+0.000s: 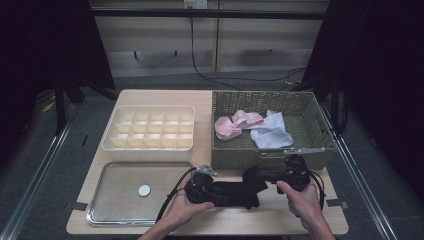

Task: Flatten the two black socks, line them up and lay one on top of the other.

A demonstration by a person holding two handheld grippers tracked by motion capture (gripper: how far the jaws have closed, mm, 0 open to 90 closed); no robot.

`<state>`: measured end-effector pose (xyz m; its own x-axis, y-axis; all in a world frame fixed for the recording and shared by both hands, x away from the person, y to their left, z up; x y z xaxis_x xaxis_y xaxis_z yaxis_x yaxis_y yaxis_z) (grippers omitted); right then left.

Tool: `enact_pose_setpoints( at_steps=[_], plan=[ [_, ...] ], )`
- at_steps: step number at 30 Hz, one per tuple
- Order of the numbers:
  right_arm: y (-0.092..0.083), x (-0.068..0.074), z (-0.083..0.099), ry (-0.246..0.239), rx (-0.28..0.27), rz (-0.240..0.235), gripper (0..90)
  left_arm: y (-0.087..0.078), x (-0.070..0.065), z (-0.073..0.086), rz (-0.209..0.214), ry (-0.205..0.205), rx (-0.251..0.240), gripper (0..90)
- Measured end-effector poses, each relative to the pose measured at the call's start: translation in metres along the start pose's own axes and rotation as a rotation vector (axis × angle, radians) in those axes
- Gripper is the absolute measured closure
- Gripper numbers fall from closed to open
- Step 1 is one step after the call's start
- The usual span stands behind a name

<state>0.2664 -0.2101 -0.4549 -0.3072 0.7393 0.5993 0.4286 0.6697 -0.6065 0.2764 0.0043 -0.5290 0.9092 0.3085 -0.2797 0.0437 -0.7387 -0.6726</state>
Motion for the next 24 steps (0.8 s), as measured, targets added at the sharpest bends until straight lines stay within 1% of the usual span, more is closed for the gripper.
enact_pose_setpoints(
  at_steps=[3, 5, 7, 8, 12, 14, 16, 18, 20, 21, 22, 23, 24],
  plan=[
    [0.008, 0.004, 0.003, -0.007, 0.019, -0.008, 82.4, 0.000, 0.001, 0.000, 0.001, -0.003, 0.008, 58.0],
    [0.011, 0.006, 0.002, -0.008, 0.025, -0.012, 82.4, -0.001, 0.002, 0.000, 0.006, -0.001, 0.008, 58.5],
    [0.013, 0.009, 0.000, -0.012, 0.022, -0.020, 82.4, 0.000, 0.001, 0.000, 0.001, -0.001, 0.008, 58.4],
    [0.014, 0.011, -0.001, -0.013, 0.023, -0.021, 82.4, 0.000, 0.001, 0.000, 0.003, -0.001, 0.001, 58.4],
    [0.020, 0.022, -0.010, -0.033, 0.023, -0.036, 82.4, 0.001, 0.001, 0.000, 0.005, 0.000, -0.001, 58.4],
    [0.025, 0.028, -0.012, -0.041, 0.027, -0.051, 82.4, 0.001, 0.000, 0.000, 0.003, 0.001, -0.001, 58.4],
    [0.032, 0.031, -0.013, -0.050, 0.040, -0.051, 82.3, 0.001, 0.000, 0.000, 0.006, -0.001, -0.003, 58.0],
    [0.040, 0.031, -0.011, -0.054, 0.056, -0.040, 82.3, -0.001, -0.001, -0.001, 0.020, -0.008, -0.005, 55.5],
    [0.046, 0.029, -0.009, -0.052, 0.070, -0.034, 82.2, -0.004, -0.002, -0.001, 0.031, -0.015, -0.003, 54.4],
    [0.047, 0.028, -0.008, -0.052, 0.071, -0.031, 82.2, -0.009, -0.002, -0.003, 0.033, -0.014, -0.017, 53.9],
    [0.049, 0.027, -0.007, -0.047, 0.076, -0.032, 82.2, -0.012, -0.002, -0.005, 0.038, -0.023, -0.037, 53.7],
    [0.049, 0.026, -0.007, -0.049, 0.078, -0.032, 82.2, -0.021, -0.001, -0.007, 0.036, -0.026, -0.060, 53.7],
    [0.050, 0.025, -0.006, -0.048, 0.078, -0.023, 82.1, -0.028, 0.000, -0.008, 0.027, -0.030, -0.072, 53.7]
  ],
)
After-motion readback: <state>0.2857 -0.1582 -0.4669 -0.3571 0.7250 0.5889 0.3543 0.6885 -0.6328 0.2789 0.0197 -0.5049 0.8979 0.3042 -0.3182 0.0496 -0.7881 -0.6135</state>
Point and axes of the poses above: each handheld gripper's, and its own axes: y roughly forward along the jaws, z roughly out of its underside, x roughly to its left, the point moved 5 cm from there along y, roughly forward along the jaws, and after that the axes turned 10 degrees about y, right-handed, at the moved point
